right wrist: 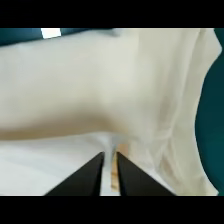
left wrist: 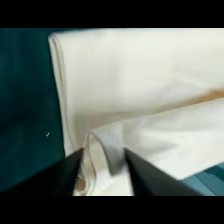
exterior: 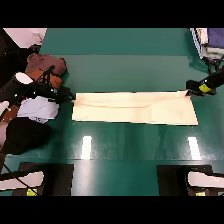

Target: Fold the shirts.

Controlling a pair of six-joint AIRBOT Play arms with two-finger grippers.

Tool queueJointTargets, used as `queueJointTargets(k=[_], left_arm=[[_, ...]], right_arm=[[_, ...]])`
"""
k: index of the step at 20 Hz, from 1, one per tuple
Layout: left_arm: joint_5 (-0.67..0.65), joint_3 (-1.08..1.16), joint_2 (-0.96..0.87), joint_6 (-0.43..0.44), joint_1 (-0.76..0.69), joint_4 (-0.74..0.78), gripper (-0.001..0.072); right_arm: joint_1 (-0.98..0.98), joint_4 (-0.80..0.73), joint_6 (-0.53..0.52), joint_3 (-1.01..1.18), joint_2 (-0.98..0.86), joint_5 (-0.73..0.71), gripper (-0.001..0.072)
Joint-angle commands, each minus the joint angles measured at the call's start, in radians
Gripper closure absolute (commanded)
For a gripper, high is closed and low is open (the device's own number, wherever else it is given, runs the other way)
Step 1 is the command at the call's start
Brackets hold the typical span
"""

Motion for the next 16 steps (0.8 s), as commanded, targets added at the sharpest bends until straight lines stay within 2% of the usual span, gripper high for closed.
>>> queueJointTargets(k=[1,3,5,6,7,8,9,10,11,16], left_arm=[[0.032,0.061,-0.037,-0.016,0.003,-0.028,0.0102],[-0.053,0.125,-0.036,-0.013,0.003,-0.018,0.0102],[-0.143,0.172,-0.027,-0.012,0.003,-0.012,0.0106],[-0.165,0.179,-0.022,-0.012,0.003,-0.014,0.0258],[-0.177,0.178,-0.018,-0.007,0.003,-0.014,0.0527],[-0.188,0.177,-0.018,0.002,0.003,-0.014,0.0672],[-0.193,0.177,-0.018,-0.002,0.0,-0.014,0.0673],[-0.194,0.177,-0.018,-0.01,-0.011,-0.015,0.0673],[-0.194,0.177,-0.018,-0.01,-0.028,-0.015,0.0674],[-0.154,0.176,-0.018,-0.014,-0.166,-0.014,0.0674]], right_arm=[[-0.048,0.25,-0.083,0.117,-0.119,-0.019,0.0256],[-0.095,0.327,-0.124,0.156,-0.142,0.032,0.0233],[-0.144,0.314,-0.195,0.156,-0.134,0.112,0.0234],[-0.176,0.315,-0.221,0.148,-0.132,0.155,0.0234],[-0.213,0.315,-0.249,0.13,-0.127,0.193,0.0233],[-0.251,0.318,-0.277,0.103,-0.123,0.214,0.0233],[-0.285,0.318,-0.297,0.077,-0.124,0.229,0.0232],[-0.321,0.319,-0.309,0.038,-0.124,0.229,0.0176],[-0.356,0.319,-0.328,0.002,-0.125,0.227,0.0082],[-0.47,0.327,-0.413,-0.106,-0.192,0.195,0.0081]])
